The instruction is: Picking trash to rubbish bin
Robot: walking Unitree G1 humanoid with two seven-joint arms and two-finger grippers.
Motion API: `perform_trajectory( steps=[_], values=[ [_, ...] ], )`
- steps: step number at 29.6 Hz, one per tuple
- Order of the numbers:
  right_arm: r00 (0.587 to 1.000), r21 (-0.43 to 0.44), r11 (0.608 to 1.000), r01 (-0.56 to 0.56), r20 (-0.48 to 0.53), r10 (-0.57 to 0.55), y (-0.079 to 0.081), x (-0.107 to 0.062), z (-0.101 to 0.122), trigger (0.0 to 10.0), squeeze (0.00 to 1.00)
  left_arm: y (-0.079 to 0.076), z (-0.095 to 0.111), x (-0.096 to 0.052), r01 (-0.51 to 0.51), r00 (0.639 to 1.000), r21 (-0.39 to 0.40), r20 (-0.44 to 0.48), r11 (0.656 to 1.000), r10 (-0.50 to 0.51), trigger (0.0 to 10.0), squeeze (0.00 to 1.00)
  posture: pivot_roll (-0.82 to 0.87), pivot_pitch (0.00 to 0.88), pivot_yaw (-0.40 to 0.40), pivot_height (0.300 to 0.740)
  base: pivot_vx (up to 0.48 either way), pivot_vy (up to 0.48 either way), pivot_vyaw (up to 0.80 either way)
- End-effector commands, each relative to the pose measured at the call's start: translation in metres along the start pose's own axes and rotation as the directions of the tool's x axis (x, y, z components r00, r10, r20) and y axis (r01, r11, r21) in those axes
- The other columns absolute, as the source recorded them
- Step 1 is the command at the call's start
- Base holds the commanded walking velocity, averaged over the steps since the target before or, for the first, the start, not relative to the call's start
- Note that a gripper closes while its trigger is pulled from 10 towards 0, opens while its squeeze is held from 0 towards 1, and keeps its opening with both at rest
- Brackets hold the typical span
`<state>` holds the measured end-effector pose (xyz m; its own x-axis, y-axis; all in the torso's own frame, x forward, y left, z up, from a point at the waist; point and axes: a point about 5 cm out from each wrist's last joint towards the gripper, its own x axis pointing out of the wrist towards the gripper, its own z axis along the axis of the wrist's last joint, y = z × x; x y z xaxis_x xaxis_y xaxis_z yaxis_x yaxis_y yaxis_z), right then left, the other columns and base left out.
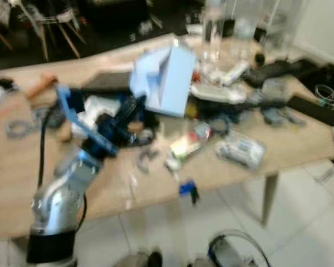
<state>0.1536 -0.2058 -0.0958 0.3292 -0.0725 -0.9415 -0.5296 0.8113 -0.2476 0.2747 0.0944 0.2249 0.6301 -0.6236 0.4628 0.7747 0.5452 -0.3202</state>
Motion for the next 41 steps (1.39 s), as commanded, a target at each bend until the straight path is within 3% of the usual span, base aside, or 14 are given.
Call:
perform_trajectory(
  steps=[1,28,38,39,40,41],
  values=[
    [1.000,-0.002,1.000,-0.027,-0.002,0.027,0.008,0.001,-0.001,10.0,0.00,0.002,0.003,-0.002,-0.003,1.000,0.014,0.000,1.000,0.003,10.0,0.00,0.03,0.118,0.041,0.740,-0.296,0.000,0.00],
    [1.000,-0.025,0.999,-0.028,0.002,0.028,0.008,0.001,-0.001,10.0,0.00,0.000,-0.007,-0.008,0.029,0.999,-0.002,-0.035,1.000,-0.029,10.0,0.00,0.04,0.108,0.037,0.740,-0.299,0.000,0.00],
    [0.999,-0.019,0.999,-0.034,-0.002,0.034,0.011,0.001,-0.002,10.0,0.00,-0.002,-0.023,-0.034,0.116,0.985,-0.050,-0.123,0.992,-0.121,10.0,0.00,0.04,0.118,0.047,0.740,-0.291,0.000,0.00],
    [0.999,-0.017,0.999,-0.037,-0.003,0.037,0.012,0.001,-0.003,10.0,0.00,-0.004,-0.026,-0.047,0.158,0.974,-0.063,-0.153,0.985,-0.166,10.0,0.00,0.04,0.125,0.055,0.740,0.000,0.000,0.00],
    [0.999,-0.017,0.999,-0.037,-0.003,0.037,0.012,0.001,-0.003,10.0,0.00,-0.004,-0.026,-0.047,0.158,0.974,-0.063,-0.153,0.985,-0.166,10.0,0.00,0.04,0.125,0.055,0.740,0.000,0.000,0.00],
    [0.999,-0.013,0.999,-0.039,-0.004,0.039,0.013,0.001,-0.004,10.0,0.00,-0.003,-0.029,-0.057,0.171,0.968,-0.075,-0.174,0.982,-0.182,10.0,0.00,0.04,0.131,0.061,0.740,0.000,0.000,0.00]
  ],
)
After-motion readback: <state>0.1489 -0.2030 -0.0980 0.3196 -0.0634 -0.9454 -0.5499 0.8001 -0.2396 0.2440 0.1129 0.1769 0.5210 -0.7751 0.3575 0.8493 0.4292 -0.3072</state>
